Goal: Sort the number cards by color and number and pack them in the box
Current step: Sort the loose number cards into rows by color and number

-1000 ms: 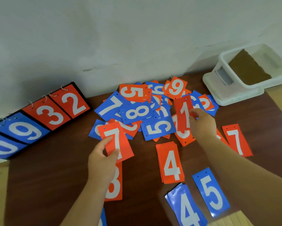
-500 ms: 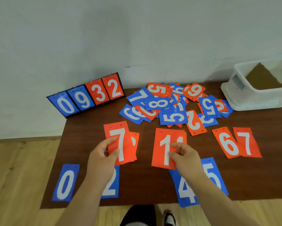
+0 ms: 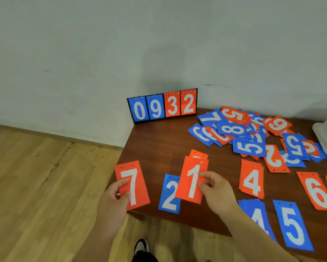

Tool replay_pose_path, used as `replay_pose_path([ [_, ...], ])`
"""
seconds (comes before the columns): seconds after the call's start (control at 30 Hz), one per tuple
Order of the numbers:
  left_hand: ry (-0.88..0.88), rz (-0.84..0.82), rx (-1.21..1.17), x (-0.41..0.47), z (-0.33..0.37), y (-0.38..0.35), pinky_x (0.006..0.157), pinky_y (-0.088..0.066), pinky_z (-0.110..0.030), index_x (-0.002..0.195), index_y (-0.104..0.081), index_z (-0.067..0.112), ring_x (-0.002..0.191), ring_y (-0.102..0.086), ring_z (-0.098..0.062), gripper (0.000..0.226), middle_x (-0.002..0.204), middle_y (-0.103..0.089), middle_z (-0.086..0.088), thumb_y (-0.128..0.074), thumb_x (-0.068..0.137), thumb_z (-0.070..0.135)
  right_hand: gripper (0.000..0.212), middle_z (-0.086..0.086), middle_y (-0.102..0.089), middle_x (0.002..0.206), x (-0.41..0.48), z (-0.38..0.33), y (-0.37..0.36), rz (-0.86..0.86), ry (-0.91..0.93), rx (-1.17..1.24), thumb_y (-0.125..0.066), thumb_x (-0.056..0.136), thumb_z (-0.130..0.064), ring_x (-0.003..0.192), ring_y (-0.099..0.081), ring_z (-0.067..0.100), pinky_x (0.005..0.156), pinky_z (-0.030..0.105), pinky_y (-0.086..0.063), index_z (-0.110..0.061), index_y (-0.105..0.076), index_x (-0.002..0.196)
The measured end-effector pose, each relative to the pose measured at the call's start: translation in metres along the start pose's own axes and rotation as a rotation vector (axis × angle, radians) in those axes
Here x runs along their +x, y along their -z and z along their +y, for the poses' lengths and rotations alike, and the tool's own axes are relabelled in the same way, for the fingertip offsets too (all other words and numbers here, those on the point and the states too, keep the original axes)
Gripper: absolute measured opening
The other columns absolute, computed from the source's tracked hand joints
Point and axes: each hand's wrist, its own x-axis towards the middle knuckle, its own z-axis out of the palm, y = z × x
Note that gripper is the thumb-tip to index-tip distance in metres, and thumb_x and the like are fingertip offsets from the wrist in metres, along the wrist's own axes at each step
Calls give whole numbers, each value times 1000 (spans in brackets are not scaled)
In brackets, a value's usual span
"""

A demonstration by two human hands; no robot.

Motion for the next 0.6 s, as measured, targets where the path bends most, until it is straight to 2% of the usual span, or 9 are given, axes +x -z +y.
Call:
replay_pose_path([
  [0.07, 18, -33, -11, 18, -6, 21, 73, -54, -23, 114, -68, 38, 94, -70, -10, 46, 112, -70, 7, -64, 92, -3, 29, -9, -70, 102, 6, -11, -29, -9, -28, -25, -67, 96, -16, 88, -69, 9, 80, 35, -60, -41, -62, 110],
  [0.13, 28, -58, 2, 36, -10, 46, 73, -55, -24, 114, -67, 39, 94, -70, -8, 46, 111, -70, 9, -64, 93, -2, 29, -6, -70, 103, 9, -20, -60, -11, -68, -26, -66, 96, -15, 87, -69, 11, 77, 34, -61, -39, -62, 113],
  [0.2, 31, -76, 16, 54, -14, 71, 72, -56, -24, 114, -66, 41, 94, -70, -9, 45, 108, -69, 13, -63, 94, 0, 29, -4, -68, 101, 10, -27, -89, -14, -104, -22, -65, 96, -14, 79, -68, 12, 63, 26, -57, -35, -63, 115],
  [0.27, 39, -93, 27, 76, -19, 92, 69, -56, -21, 115, -66, 41, 93, -71, -9, 44, 108, -68, 14, -62, 95, 1, 28, -3, -66, 101, 14, -34, -115, -14, -132, -29, -64, 97, -13, 64, -61, 11, 49, 20, -46, -33, -62, 117],
  [0.37, 44, -125, 51, 105, -25, 108, 69, -56, -22, 112, -65, 44, 94, -70, -10, 45, 111, -68, 11, -62, 95, 2, 28, -3, -66, 104, 19, -39, -142, -1, -155, -41, -63, 98, -14, 55, -54, 10, 45, 20, -41, -33, -60, 118],
  [0.53, 46, -245, 85, 135, -23, 111, 77, -61, -31, 115, -63, 43, 98, -68, -9, 38, 115, -63, 15, -63, 98, 8, 27, -7, -61, 109, 28, -50, -160, 30, -204, -106, -62, 100, -20, 83, -65, 10, 56, 19, -49, -34, -57, 122],
  [0.6, 49, -281, 110, 143, -22, 110, 78, -62, -31, 118, -63, 41, 102, -67, -10, 35, 118, -62, 14, -62, 99, 11, 29, -4, -63, 115, 40, -53, -162, 46, -206, -116, -62, 100, -19, 92, -65, 12, 66, 23, -54, -32, -59, 125],
])
